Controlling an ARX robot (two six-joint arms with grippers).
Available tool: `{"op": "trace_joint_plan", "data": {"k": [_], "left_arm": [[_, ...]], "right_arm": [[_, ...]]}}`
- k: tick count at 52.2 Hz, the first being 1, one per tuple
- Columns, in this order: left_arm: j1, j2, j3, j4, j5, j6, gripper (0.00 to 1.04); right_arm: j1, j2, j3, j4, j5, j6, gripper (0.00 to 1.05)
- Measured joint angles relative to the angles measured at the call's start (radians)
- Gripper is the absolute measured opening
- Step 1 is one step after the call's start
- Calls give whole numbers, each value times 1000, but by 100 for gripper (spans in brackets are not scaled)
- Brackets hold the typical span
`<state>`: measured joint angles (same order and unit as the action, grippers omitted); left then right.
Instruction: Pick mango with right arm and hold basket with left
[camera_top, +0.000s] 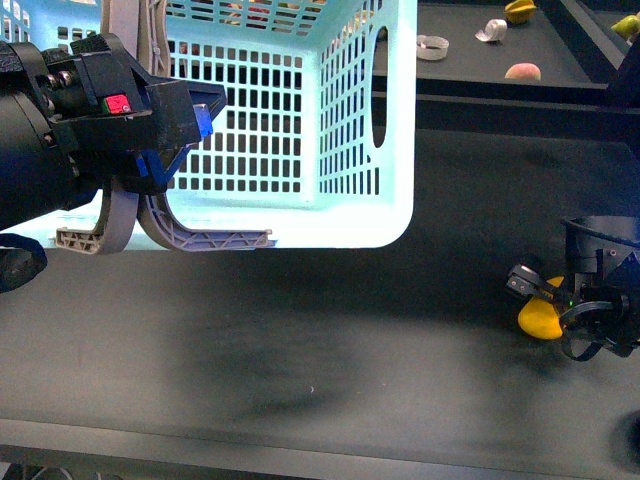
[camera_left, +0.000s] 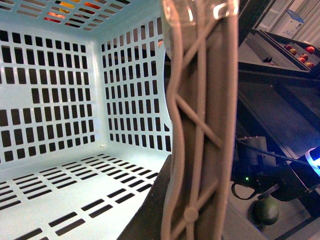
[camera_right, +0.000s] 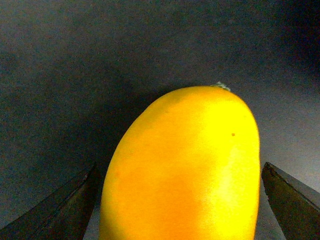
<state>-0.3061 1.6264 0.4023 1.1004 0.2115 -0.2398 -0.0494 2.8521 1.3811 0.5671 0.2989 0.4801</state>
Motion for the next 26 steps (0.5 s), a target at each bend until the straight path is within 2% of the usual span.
{"op": "trace_joint_plan", "data": {"k": [15,26], "left_arm": [[0,0,0,0,0,0,6],[0,0,0,0,0,0,6]], "right_arm": [[10,2,0,-1,-18,-20,96],[10,1,-10,6,-23,-32,71]]}}
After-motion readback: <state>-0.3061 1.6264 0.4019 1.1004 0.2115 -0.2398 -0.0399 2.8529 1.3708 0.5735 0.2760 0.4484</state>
